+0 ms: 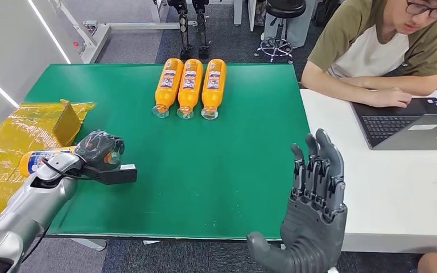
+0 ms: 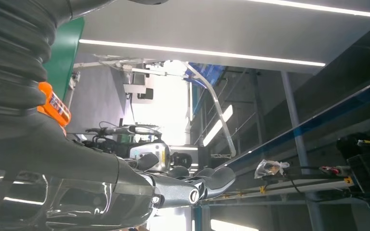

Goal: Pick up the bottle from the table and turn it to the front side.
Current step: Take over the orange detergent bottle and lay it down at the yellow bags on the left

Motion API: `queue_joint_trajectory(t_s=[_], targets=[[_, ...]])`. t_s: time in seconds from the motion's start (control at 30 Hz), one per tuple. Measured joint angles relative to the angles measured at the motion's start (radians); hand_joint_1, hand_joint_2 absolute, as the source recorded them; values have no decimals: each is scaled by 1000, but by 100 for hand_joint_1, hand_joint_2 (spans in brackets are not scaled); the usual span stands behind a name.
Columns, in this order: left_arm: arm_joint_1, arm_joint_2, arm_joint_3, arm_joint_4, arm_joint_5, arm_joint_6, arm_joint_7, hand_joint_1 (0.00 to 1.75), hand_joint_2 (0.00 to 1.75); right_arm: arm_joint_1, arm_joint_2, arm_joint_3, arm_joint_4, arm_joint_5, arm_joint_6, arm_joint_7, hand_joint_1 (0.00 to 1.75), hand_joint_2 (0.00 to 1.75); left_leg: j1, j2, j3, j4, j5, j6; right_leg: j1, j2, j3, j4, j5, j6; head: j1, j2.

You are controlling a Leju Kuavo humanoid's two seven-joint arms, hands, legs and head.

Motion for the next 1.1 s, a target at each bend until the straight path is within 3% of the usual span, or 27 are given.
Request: queue_joint_trajectory(t_s=[0.27,0.3,0.4,0.43,0.97,1.1], targets=[[-31,16,-94,141,-62,-24,-57,175,175,5,-1,-5,0,-2,13,0,0,175,0,0,0,0,0,0,0,0,0,0,0,0,0,0],[-36,15,-103,152,-69,-21,-61,145,175,5,-1,-5,0,-2,14,1,0,175,0,-1,0,0,0,0,0,0,0,0,0,0,0,0],[-50,13,-134,173,-93,9,-59,14,175,5,-1,-5,0,-2,15,1,0,175,0,-1,0,0,0,0,0,-1,1,0,0,0,0,0],[-52,12,-144,177,-99,25,-58,0,175,5,-1,-5,0,-2,16,1,0,175,0,-1,0,0,0,0,0,-1,1,0,0,0,0,0],[-25,-18,-168,164,21,179,-95,0,175,5,-1,-6,0,-11,5,9,0,175,0,-3,2,0,0,0,0,-4,4,0,-1,0,0,0],[45,-22,-117,67,154,333,-151,0,175,6,-1,-8,0,-17,-4,17,0,175,0,-2,2,0,0,0,0,-2,3,0,-1,0,0,0]])
